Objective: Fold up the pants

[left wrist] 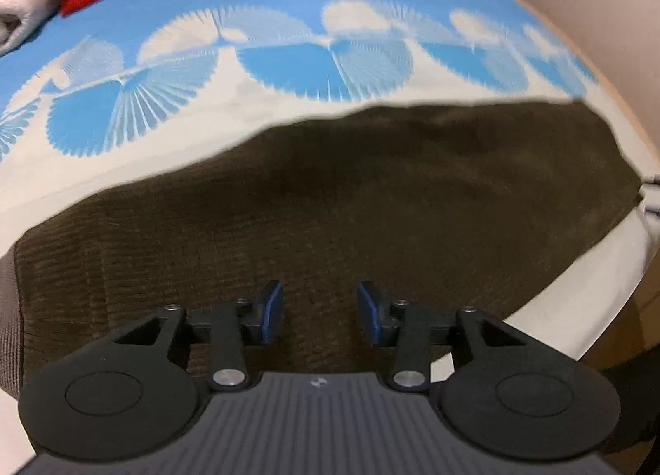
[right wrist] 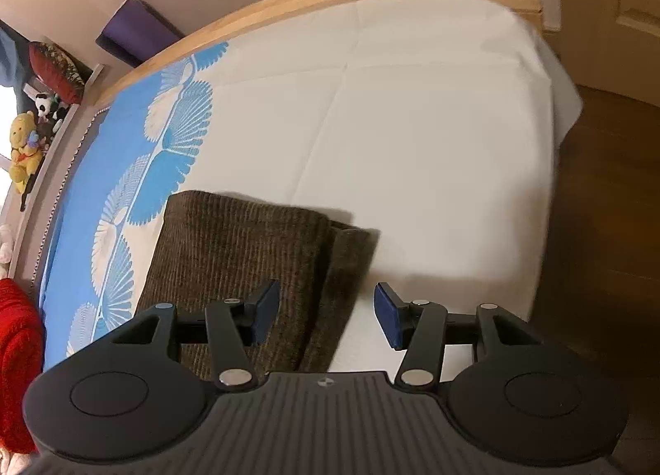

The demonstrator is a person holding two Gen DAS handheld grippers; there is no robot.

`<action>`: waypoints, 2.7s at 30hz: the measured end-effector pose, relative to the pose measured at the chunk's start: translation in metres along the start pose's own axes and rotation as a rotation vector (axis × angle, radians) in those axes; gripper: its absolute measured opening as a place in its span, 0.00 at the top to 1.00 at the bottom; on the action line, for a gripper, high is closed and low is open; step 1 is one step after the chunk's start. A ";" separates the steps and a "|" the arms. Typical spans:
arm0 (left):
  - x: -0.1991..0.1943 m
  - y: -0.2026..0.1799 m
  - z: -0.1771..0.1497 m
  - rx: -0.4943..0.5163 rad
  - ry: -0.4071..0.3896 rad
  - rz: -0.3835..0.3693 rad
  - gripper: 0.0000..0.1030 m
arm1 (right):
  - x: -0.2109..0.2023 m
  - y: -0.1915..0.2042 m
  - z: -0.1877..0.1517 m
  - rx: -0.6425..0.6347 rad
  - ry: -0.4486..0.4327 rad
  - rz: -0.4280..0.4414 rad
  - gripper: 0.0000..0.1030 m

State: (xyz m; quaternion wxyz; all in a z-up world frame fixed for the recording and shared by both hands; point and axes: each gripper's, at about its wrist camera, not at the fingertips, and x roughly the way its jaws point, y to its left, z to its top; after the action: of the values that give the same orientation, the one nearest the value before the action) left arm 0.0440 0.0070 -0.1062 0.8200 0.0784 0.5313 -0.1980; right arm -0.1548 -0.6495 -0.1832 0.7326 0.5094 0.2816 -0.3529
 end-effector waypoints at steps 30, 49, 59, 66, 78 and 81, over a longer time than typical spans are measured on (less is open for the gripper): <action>-0.019 0.071 -0.015 -0.175 0.072 0.082 0.56 | -0.140 0.242 -0.284 -1.315 -0.470 0.581 0.85; -0.039 0.108 -0.033 -0.265 0.051 0.060 0.56 | -0.082 0.213 -0.479 -1.716 0.089 0.614 0.49; -0.039 0.110 -0.031 -0.276 0.049 0.078 0.56 | -0.073 0.223 -0.512 -1.903 0.057 0.564 0.75; -0.042 0.106 -0.028 -0.278 0.043 0.074 0.56 | -0.117 0.228 -0.479 -1.793 0.036 0.672 0.77; -0.036 0.064 -0.007 -0.210 -0.027 -0.068 0.56 | -0.114 0.210 -0.398 -1.561 0.101 0.656 0.55; -0.029 0.047 -0.002 -0.174 -0.048 -0.108 0.57 | -0.092 0.207 -0.342 -1.363 0.065 0.502 0.55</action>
State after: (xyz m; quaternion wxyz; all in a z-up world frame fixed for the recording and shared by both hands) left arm 0.0510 0.0573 -0.0848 0.8243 -0.0266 0.5300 -0.1971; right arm -0.0611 -0.2568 -0.1087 0.9374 -0.0009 0.3350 0.0952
